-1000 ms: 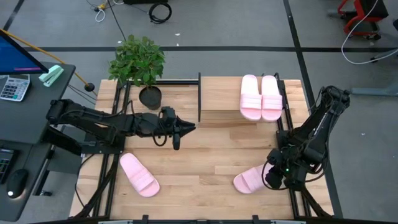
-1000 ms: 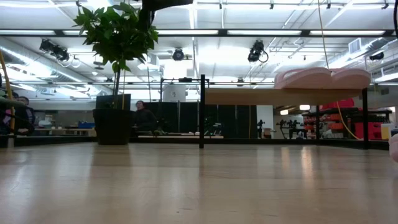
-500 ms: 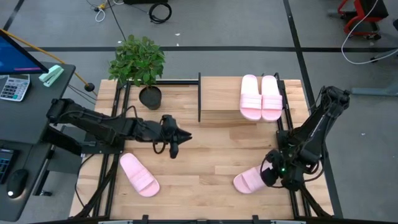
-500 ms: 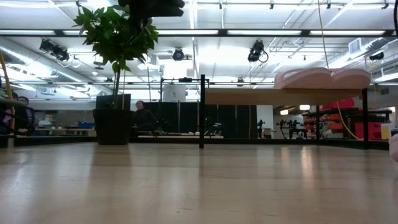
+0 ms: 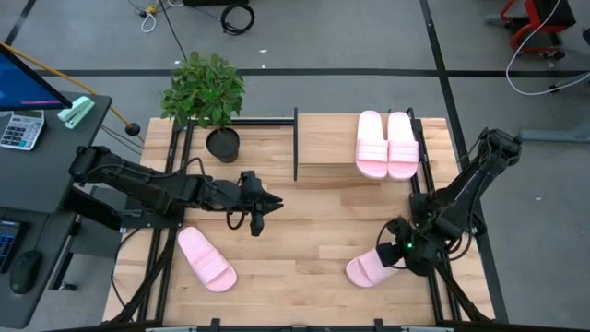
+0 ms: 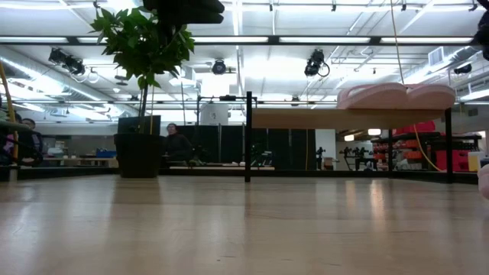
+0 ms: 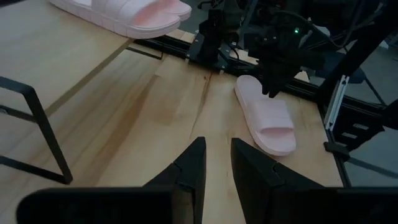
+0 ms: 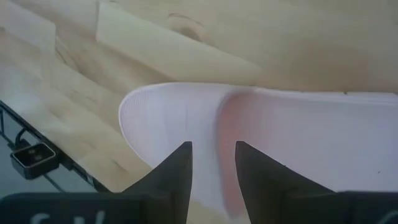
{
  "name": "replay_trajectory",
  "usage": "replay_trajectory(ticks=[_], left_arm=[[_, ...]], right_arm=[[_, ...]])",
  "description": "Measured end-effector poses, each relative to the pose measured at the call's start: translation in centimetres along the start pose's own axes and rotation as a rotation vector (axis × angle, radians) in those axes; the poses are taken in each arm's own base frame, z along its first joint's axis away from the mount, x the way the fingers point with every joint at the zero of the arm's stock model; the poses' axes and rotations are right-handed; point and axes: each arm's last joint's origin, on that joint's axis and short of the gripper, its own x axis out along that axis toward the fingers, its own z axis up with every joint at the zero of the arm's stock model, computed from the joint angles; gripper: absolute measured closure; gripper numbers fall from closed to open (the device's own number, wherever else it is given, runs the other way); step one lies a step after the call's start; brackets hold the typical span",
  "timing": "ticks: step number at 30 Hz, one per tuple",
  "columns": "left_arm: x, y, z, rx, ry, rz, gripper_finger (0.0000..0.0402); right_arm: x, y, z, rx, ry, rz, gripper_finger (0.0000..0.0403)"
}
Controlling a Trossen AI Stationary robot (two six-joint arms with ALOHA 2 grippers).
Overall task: Pick and place slides into the shelf
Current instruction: Put the right pink slide on the shelf
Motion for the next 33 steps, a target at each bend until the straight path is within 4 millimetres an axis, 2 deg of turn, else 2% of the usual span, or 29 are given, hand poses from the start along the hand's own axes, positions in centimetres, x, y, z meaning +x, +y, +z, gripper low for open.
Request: replay_trajectory(ticks=[9, 21, 24, 28, 33], left_arm=[[0.0, 0.0, 0.0, 0.004, 0.001, 0.000, 0.0319], [0.0, 0.0, 0.0, 0.004, 0.002, 0.002, 0.0323], [0.0, 0.1, 0.0, 0.003, 0.002, 0.002, 0.0320], [0.0, 0.0, 0.0, 0.003, 0.002, 0.002, 0.0317], [0.0, 0.0, 0.0, -0.011, 0.002, 0.002, 0.0325]], right_arm=[[0.8, 0.4, 0.6, 0.028, -0.030, -0.017, 0.0275], [2.8, 1.1, -0.3, 0.009, -0.013, -0.021, 0.0277], [3.1, 1.2, -0.4, -0.011, -0.013, -0.019, 0.0299], [3.4, 1.4, -0.6, -0.061, -0.014, -0.002, 0.0377], [3.3, 1.9, -0.4, -0.104, -0.020, 0.044, 0.0388]])
